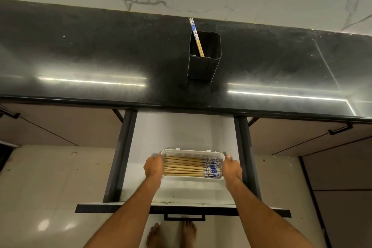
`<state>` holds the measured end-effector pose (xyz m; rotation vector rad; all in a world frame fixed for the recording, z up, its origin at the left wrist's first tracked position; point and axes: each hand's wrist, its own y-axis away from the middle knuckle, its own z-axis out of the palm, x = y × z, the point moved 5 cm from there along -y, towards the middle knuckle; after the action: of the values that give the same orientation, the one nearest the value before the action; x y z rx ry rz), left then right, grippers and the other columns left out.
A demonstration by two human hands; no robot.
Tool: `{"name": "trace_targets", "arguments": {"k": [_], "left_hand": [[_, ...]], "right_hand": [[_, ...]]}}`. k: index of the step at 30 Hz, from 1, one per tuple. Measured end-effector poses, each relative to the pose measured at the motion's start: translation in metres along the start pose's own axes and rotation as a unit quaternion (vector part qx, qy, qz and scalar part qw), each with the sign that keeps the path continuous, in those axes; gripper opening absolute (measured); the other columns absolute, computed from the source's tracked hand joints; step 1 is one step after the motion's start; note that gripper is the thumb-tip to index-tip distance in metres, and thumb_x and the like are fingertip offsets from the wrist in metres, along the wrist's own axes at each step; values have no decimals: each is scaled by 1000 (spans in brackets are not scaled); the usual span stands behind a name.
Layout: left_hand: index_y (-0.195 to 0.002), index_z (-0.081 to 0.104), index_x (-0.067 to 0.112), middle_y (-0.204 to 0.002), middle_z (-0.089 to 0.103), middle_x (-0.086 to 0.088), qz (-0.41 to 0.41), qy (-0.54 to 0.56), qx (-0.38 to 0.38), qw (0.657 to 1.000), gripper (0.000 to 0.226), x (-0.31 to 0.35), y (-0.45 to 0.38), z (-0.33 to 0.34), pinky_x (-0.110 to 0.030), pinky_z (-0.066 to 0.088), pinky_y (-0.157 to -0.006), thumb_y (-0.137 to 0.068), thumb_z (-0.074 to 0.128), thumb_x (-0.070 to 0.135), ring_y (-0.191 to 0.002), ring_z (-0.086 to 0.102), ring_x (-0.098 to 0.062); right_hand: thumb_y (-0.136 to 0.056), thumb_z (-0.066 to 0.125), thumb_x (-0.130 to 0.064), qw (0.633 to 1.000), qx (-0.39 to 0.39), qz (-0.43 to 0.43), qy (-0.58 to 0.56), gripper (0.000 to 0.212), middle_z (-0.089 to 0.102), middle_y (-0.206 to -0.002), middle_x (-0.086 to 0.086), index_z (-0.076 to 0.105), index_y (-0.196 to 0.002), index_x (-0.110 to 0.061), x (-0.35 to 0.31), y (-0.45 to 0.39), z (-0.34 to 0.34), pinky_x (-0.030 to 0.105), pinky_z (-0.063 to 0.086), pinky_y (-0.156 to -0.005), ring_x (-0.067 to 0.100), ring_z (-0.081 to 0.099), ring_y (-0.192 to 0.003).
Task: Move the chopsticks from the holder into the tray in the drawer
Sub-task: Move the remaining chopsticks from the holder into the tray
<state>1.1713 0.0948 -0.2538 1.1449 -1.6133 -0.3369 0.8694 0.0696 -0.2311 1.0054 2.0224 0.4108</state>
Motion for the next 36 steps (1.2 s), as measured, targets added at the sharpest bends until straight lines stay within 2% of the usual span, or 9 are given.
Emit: {"name": "trace_targets", "arguments": {"k": [5, 9, 11, 14, 17, 21, 26, 31, 36], "left_hand": [[-82, 63, 13, -90, 68, -11, 100, -41, 22, 994, 29, 31, 15, -10, -34, 50, -65, -101, 47, 28, -77, 61, -21], [-119, 61, 10, -123, 64, -11, 279, -126, 38, 951, 30, 104, 41, -18, -45, 55, -94, -102, 47, 30, -106, 62, -24], [-140, 52, 9, -138, 57, -9, 369, -160, 49, 914, 43, 147, 57, -21, -43, 48, -108, -103, 49, 30, -127, 55, -26], [-139, 54, 5, -132, 62, -12, 518, -219, 94, 821, 42, 213, 85, -26, -38, 46, -110, -102, 50, 26, -124, 58, -25], [-135, 57, 3, -128, 65, -13, 600, -256, 135, 746, 41, 269, 110, -31, -38, 47, -110, -101, 52, 25, -120, 61, -25], [-129, 59, 7, -122, 67, -8, 648, -279, 167, 688, 38, 325, 134, -35, -37, 49, -106, -98, 53, 28, -114, 62, -22], [-133, 54, 8, -127, 62, -5, 671, -285, 167, 664, 39, 380, 136, -21, -39, 44, -112, -99, 49, 27, -119, 58, -19], [-115, 57, 12, -111, 62, -4, 670, -281, 159, 668, 45, 422, 120, -1, -39, 47, -103, -91, 27, 33, -101, 57, -19], [-122, 54, 11, -118, 61, -4, 643, -295, 153, 690, 31, 455, 80, 29, -39, 42, -108, -101, 38, 25, -109, 57, -21]], "right_hand": [[-108, 40, -38, 991, 75, -93, 64, 44, 59, -70, 4, 59, -80, -10, -34, 10, -17, 24, 38, -46, 11, 54, -57], [-106, 44, -31, 952, 100, -278, 77, 34, 63, -86, 8, 63, -87, -10, -104, 32, -37, 39, 56, -76, 26, 63, -85], [-105, 47, -33, 919, 130, -356, 110, 29, 62, -102, 6, 64, -107, -9, -145, 48, -48, 37, 52, -89, 23, 59, -100], [-104, 50, -33, 859, 182, -448, 165, 37, 62, -118, 10, 59, -125, -4, -203, 73, -64, 36, 52, -97, 22, 57, -111], [-103, 53, -31, 816, 215, -506, 177, 39, 63, -123, 12, 57, -130, -3, -253, 98, -78, 37, 52, -99, 25, 59, -115], [-100, 57, -32, 771, 248, -556, 187, 36, 63, -118, 11, 57, -124, -5, -307, 121, -91, 36, 55, -93, 25, 60, -109], [-101, 56, -32, 753, 251, -580, 185, 37, 62, -121, 9, 56, -126, -5, -369, 115, -92, 34, 53, -93, 23, 57, -111], [-101, 55, -33, 742, 227, -598, 198, 44, 60, -127, 11, 52, -133, -4, -423, 88, -79, 34, 51, -97, 25, 56, -117], [-104, 51, -31, 751, 182, -600, 209, 45, 56, -135, 13, 48, -140, -3, -461, 50, -60, 35, 48, -104, 27, 52, -124]]}}
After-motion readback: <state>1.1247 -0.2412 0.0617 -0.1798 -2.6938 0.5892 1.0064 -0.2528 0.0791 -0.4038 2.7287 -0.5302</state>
